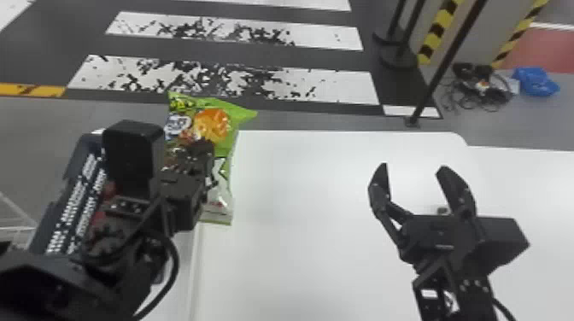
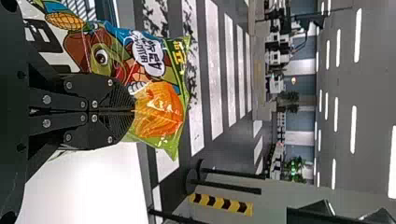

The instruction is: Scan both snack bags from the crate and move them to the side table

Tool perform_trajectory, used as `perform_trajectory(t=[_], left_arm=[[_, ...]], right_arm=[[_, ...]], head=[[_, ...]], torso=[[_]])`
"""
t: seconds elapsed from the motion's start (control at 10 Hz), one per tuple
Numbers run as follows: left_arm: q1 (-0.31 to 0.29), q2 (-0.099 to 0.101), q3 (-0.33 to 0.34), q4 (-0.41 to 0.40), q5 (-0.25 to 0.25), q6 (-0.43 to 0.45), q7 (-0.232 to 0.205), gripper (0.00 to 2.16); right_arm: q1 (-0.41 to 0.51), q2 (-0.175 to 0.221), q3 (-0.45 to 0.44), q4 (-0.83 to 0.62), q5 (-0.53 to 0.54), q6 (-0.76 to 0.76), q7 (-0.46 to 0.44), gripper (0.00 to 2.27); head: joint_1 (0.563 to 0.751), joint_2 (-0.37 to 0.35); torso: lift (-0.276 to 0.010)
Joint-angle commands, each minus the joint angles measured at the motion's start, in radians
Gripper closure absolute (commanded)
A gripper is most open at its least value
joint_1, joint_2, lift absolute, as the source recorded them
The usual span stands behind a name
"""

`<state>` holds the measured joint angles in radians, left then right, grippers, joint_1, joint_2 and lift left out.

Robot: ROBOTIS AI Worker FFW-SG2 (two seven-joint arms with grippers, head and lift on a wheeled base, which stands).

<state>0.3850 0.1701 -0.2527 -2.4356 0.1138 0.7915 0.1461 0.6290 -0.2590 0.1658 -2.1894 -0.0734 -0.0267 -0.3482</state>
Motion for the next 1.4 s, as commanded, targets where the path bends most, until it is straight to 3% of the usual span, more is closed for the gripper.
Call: perform_trajectory(t=[0.0,0.3,0.5,0.6,0.7,1.0,1.3], left_arm=[[-0.018,0.0,-0.073,0.041,-0.005,-0.001,-0.02,2.09],[-0.077,0.0,-0.198,0.202,-0.005,-0.001,-0.065,2.09],[-0.112,-0.007,-0.278,0.276,-0.029,-0.004,-0.092,2.09],[-0.137,-0.014,-0.336,0.314,-0.083,-0.004,-0.094,2.09],[-0.158,-0.018,-0.366,0.359,-0.085,-0.004,-0.108,2.09],[-0.224,-0.037,-0.439,0.503,-0.082,-0.01,-0.157,2.09],[-0.259,-0.053,-0.519,0.583,-0.083,-0.013,-0.186,2.09]], right_arm=[[-0.005,0.003,0.0,0.002,0.0,-0.011,0.0,0.12],[-0.015,0.003,0.003,0.002,-0.002,-0.011,0.0,0.12],[-0.022,0.003,0.003,0.007,-0.003,-0.014,0.0,0.12],[-0.023,0.003,0.004,0.007,-0.002,-0.014,0.0,0.12],[-0.023,0.006,0.008,0.007,0.004,-0.014,0.0,0.12],[-0.026,0.006,0.008,0.008,0.003,-0.014,0.0,0.12],[-0.038,0.006,0.011,0.02,0.0,-0.014,0.0,0.12]], head=[[0.695,-0.136],[0.695,-0.232],[0.695,-0.282],[0.695,-0.313],[0.695,-0.342],[0.695,-0.35],[0.695,-0.35]], torso=[[-0.029],[-0.029],[-0.029],[-0.029],[-0.029],[-0.029],[-0.029]])
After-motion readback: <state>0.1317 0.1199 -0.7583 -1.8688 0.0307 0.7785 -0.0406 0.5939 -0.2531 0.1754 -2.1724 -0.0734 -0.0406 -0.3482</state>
